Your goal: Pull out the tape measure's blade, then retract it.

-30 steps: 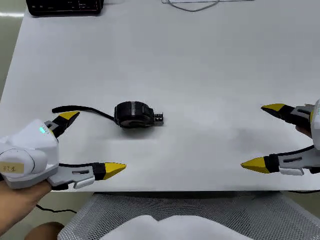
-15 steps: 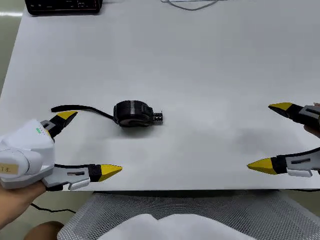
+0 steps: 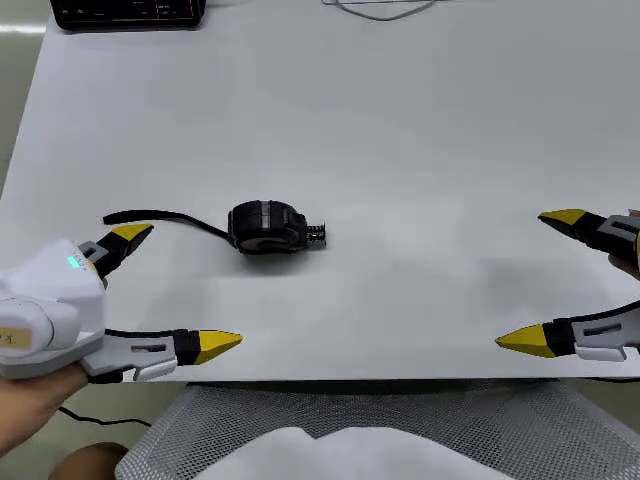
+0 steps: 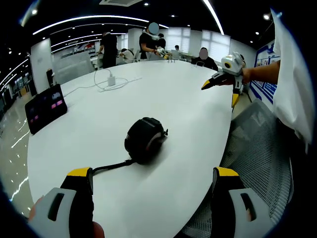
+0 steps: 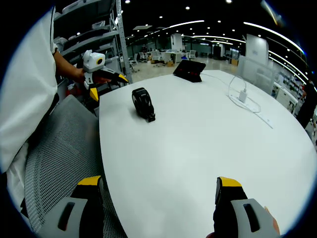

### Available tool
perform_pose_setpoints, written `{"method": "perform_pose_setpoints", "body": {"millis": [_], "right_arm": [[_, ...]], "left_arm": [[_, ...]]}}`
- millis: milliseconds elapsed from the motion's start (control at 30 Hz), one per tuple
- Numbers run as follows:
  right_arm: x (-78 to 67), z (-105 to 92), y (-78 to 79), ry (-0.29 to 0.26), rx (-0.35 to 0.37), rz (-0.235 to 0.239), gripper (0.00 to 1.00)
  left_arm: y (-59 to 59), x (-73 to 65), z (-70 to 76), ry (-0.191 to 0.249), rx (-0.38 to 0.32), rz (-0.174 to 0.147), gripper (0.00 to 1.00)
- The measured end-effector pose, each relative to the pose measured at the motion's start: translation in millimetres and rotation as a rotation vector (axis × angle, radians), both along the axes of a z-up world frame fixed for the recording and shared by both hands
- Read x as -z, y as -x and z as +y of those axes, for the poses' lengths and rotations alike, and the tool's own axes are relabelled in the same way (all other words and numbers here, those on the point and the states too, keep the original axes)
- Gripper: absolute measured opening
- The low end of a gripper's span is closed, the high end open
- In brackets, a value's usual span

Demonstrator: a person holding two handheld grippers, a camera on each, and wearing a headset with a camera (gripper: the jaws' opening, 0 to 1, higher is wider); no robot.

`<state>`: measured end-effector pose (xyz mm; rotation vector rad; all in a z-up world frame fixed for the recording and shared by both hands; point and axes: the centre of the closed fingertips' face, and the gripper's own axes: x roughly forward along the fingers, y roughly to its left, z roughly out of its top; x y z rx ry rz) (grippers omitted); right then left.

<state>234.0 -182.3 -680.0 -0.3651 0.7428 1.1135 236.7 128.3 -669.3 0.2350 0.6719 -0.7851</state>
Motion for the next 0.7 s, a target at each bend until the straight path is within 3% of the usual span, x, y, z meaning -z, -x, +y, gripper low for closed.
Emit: {"method": "perform_pose_setpoints", "body": {"millis": [233,267,400,433,500,533,600,700], "right_arm": [[-0.3,0.1,-1.5,0.004,0.001,-0.004,0.92],[-0.4,-0.1,-1.7,0.005,0.0,-0.004,0.92],[-1.5,0.0,-2.8,0.004,0.0,-0.007,0.91],[-1.6,-0.1,-3.0,0.003,0.001,-0.006,0.91],[-2.1,0.1,-3.5,0.002,0.001,-0.007,0.91],[-2.2,0.3,-3.5,0.002,0.001,-0.007,0.91],[-2.0,0.7,-3.6,0.001,-0.001,-0.006,0.91],[-1.5,1.2,-3.1,0.002,-0.003,-0.004,0.91]], "left_arm": [[-0.9,-1.0,-0.5,0.003,-0.002,-0.007,0.99],[0.5,-0.8,-1.9,0.015,0.001,0.004,0.99],[1.0,-0.8,-0.6,0.0,0.008,-0.007,0.98],[3.3,-0.6,-1.8,0.015,0.007,0.014,0.98],[3.5,-0.1,-1.5,0.02,-0.001,0.018,0.96],[6.2,1.2,-2.2,0.023,0.007,0.036,0.92],[4.1,0.1,-2.9,0.029,0.001,0.019,0.97],[4.9,0.4,-2.5,0.027,0.001,0.021,0.98]]}}
